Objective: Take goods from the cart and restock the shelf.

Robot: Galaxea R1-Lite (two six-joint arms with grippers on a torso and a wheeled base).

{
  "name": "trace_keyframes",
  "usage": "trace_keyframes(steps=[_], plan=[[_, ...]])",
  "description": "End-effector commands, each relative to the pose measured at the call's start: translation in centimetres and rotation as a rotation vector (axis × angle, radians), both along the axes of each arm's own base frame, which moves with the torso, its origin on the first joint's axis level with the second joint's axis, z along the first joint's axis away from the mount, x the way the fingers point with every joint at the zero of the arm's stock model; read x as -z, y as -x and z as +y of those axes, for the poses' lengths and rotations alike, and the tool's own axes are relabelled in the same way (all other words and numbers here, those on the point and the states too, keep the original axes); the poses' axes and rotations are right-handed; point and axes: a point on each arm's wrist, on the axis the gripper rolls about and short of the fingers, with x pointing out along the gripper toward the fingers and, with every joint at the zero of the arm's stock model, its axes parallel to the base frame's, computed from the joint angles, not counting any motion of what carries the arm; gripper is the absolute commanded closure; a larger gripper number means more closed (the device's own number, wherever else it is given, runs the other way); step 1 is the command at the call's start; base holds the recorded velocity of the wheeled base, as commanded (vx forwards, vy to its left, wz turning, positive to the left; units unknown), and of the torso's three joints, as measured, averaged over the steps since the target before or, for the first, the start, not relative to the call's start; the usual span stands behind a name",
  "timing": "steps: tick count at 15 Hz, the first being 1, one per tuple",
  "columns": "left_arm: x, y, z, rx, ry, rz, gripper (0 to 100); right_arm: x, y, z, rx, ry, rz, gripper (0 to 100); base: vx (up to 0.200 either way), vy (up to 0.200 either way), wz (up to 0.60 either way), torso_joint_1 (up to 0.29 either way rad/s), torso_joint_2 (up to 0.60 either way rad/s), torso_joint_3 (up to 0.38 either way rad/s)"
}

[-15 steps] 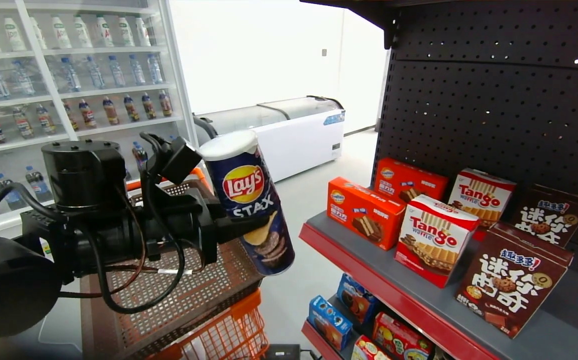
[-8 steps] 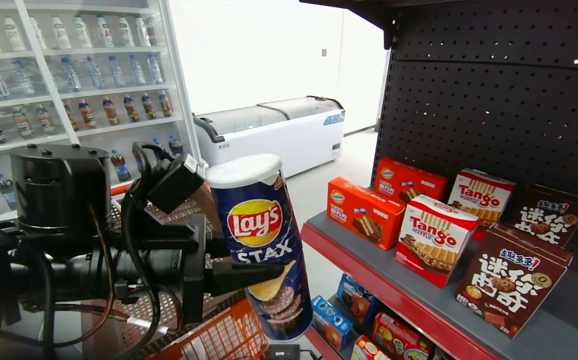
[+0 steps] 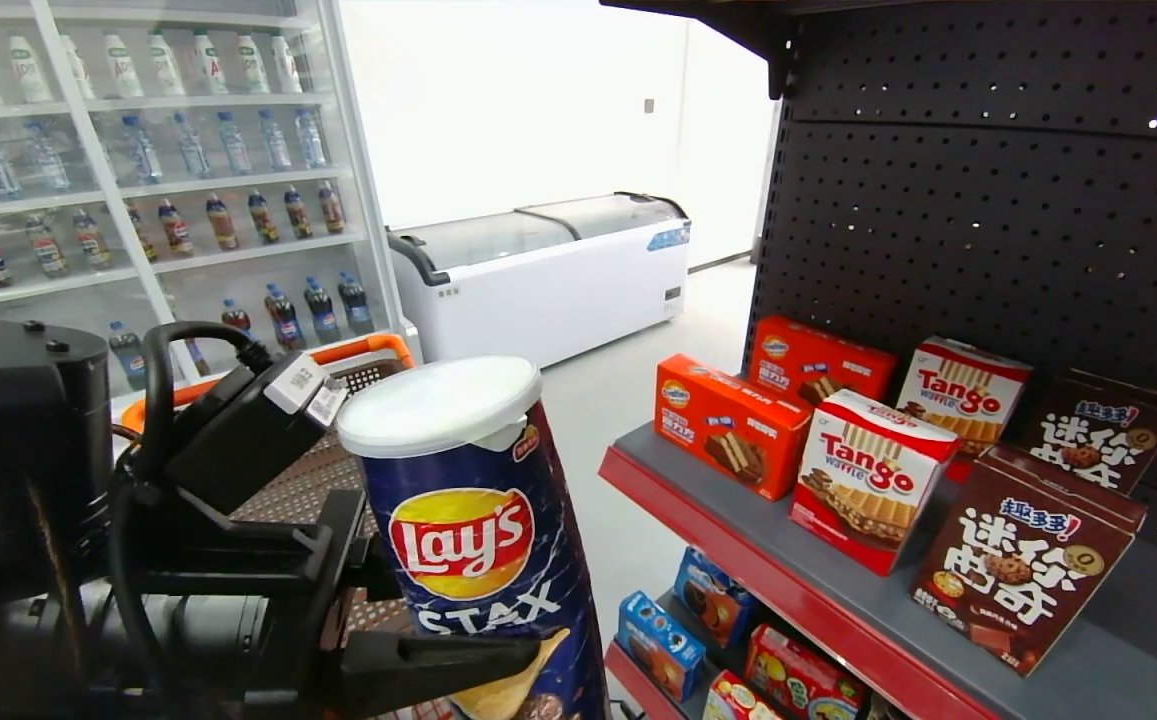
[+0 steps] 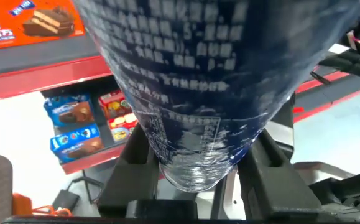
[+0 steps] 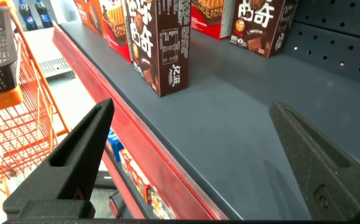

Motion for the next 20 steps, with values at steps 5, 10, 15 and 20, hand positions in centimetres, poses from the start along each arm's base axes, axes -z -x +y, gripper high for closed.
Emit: trace_keyframes(steps=[5,10,15,20], plan=[[0.1,0.5,0.2,0.012,-0.003,-0.023,100,0.0,0.0,0.0,-0.001,0.000,0.001,0,0.000,0.000,-0.48,-0.002,0.00,0.003],[-0.4,1.8,-0.5,0.088,0.016,-0.041,100,0.0,0.0,0.0,-0.002,0.000,0.001,0,0.000,0.000,-0.60,0.005,0.01,0.001],[-0.4,1.8,-0.5,0.091,0.016,-0.041,100,0.0,0.0,0.0,-0.002,0.002,-0.001,0,0.000,0.000,-0.60,0.001,0.00,0.003],[-0.4,1.8,-0.4,0.086,0.016,-0.041,100,0.0,0.0,0.0,-0.002,0.002,-0.001,0,0.000,0.000,-0.60,0.004,0.00,0.003]])
